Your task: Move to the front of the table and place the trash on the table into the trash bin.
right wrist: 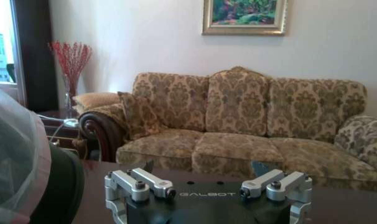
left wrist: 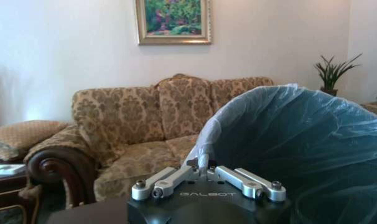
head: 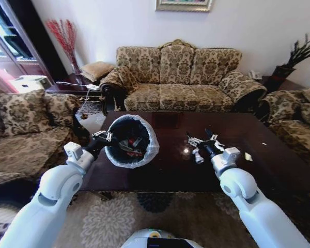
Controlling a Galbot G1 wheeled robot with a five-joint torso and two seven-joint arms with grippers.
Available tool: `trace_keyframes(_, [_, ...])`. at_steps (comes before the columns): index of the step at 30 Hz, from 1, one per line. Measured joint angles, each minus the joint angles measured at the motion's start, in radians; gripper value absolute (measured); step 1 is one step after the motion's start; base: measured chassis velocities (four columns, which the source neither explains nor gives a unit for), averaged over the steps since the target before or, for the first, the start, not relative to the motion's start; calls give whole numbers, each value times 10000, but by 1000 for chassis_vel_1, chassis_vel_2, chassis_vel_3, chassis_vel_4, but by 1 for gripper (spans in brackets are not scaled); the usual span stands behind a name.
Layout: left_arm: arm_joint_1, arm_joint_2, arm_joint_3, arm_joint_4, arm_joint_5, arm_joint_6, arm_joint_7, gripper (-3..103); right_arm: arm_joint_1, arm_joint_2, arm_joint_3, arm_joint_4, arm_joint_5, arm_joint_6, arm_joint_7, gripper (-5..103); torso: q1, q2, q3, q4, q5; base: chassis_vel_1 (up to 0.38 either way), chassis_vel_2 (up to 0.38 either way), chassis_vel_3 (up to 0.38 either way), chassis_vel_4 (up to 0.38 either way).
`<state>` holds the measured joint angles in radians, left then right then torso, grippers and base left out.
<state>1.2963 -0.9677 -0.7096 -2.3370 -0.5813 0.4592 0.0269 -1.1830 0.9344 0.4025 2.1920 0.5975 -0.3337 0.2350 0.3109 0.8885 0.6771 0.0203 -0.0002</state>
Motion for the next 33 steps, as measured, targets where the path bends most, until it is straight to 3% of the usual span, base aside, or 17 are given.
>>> trace_keyframes(26, [-17, -9, -27, -43, -6, -9, 32, 0, -336, 30, 330, -420, -171, 157, -308, 100, 1, -2, 0, 0, -2, -339, -347, 347, 357])
trace_keyframes(33, [-19, -8, -26, -44, -11, -9, 39, 0, -333, 24, 331, -420, -168, 157, -307, 100, 2, -2, 1, -5, 9, -162, -160, 136, 108])
